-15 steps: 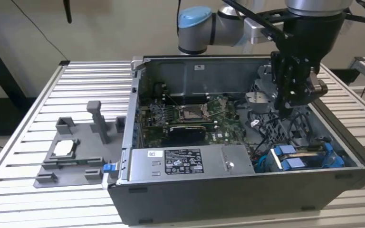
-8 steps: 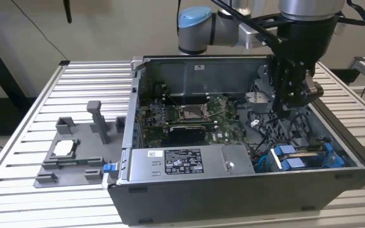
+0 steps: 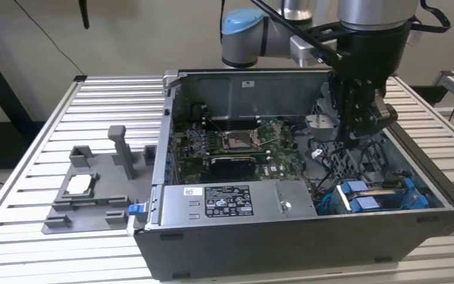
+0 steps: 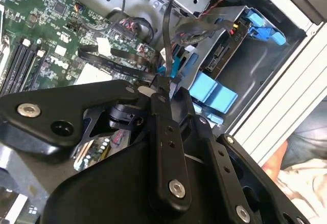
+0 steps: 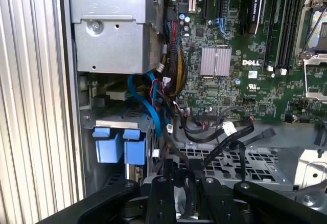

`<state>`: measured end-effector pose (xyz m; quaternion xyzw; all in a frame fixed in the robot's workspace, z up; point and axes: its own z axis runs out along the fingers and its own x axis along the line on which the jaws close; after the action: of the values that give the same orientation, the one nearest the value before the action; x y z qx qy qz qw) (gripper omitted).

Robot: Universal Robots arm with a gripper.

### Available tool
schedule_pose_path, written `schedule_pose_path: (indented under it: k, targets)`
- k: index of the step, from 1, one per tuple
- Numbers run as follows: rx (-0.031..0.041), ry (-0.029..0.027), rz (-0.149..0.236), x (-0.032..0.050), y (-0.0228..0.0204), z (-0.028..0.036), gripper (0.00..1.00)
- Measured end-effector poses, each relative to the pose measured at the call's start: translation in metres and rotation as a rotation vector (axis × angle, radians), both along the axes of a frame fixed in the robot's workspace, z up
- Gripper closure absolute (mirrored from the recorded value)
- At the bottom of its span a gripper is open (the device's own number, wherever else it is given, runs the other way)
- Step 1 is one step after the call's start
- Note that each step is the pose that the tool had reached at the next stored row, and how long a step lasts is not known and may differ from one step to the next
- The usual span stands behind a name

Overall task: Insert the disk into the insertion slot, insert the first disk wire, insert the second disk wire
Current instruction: 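Insert the second disk wire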

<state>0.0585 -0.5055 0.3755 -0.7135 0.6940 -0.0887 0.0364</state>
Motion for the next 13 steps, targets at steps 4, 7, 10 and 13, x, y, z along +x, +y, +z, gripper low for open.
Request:
schedule_pose_path:
  k: [4,7,10,13]
  targets:
    - [-0.0076,-0.0268,0.000,-0.0060,0.0007,-0.0005,0.73]
    - [-0.0077,-0.0274,0.001,-0.0063,0.0007,-0.0005,0.73]
    - [-0.0078,-0.0275,0.001,-0.0063,0.0008,-0.0004,0.73]
    - [-0.0081,-0.0274,0.001,-0.0063,0.0011,-0.0004,0.75]
